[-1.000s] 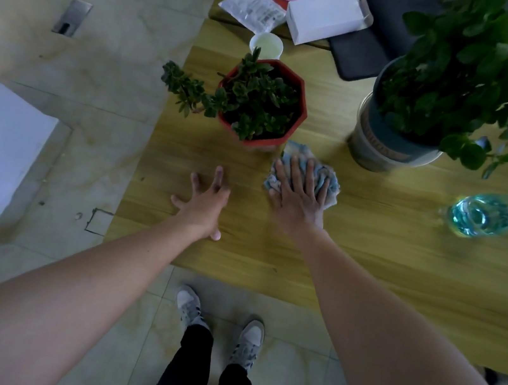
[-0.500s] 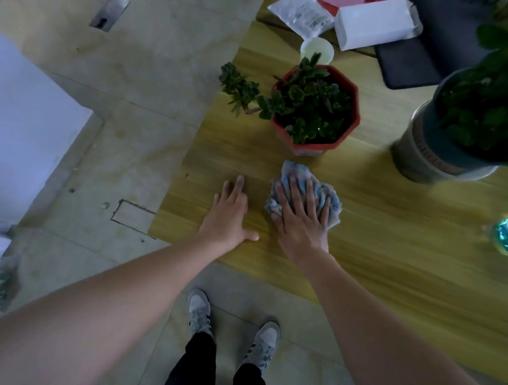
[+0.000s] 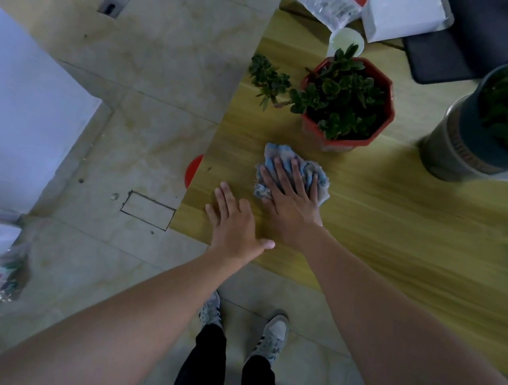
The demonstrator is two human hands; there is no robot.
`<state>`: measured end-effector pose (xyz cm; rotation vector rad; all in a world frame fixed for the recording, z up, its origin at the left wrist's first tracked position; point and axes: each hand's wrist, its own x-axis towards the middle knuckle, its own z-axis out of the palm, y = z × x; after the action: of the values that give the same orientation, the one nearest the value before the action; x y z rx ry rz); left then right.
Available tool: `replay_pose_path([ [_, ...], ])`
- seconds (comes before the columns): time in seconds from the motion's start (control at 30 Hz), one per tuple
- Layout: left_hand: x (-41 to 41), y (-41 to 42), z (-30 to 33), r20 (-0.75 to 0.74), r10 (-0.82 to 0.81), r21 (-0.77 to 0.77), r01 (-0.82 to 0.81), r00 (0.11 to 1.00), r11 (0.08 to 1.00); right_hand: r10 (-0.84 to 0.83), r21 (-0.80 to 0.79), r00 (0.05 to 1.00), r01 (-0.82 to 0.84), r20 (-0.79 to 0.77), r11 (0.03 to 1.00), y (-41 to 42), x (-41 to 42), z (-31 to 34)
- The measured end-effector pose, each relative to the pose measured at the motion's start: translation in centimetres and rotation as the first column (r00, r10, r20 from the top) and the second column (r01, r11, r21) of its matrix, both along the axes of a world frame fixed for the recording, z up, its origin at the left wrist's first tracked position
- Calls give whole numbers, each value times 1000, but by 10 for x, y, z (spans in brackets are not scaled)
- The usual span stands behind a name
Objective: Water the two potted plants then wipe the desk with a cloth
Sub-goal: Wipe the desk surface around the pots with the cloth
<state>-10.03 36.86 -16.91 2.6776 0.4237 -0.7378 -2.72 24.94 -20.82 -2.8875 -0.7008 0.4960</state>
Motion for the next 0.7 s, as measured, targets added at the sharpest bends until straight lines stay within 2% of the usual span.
replay_pose_path([
  [0.13,6,-3,7,-111,58,63,-51,992,997,79,6,995,-78,-64,997,18,13,7],
  [0.33,15,1,9,-257,238,82,-225,936,971,205,-4,964,-209,-168,978,49,30,17],
  [0.6,22,1,6,-332,256,83,-243,908,967,313,-3,937,-317,-156,948,91,43,10],
  [0.7,23,-4,12,-328,310,83,-300,893,950,352,-14,921,-359,-167,933,106,48,16],
])
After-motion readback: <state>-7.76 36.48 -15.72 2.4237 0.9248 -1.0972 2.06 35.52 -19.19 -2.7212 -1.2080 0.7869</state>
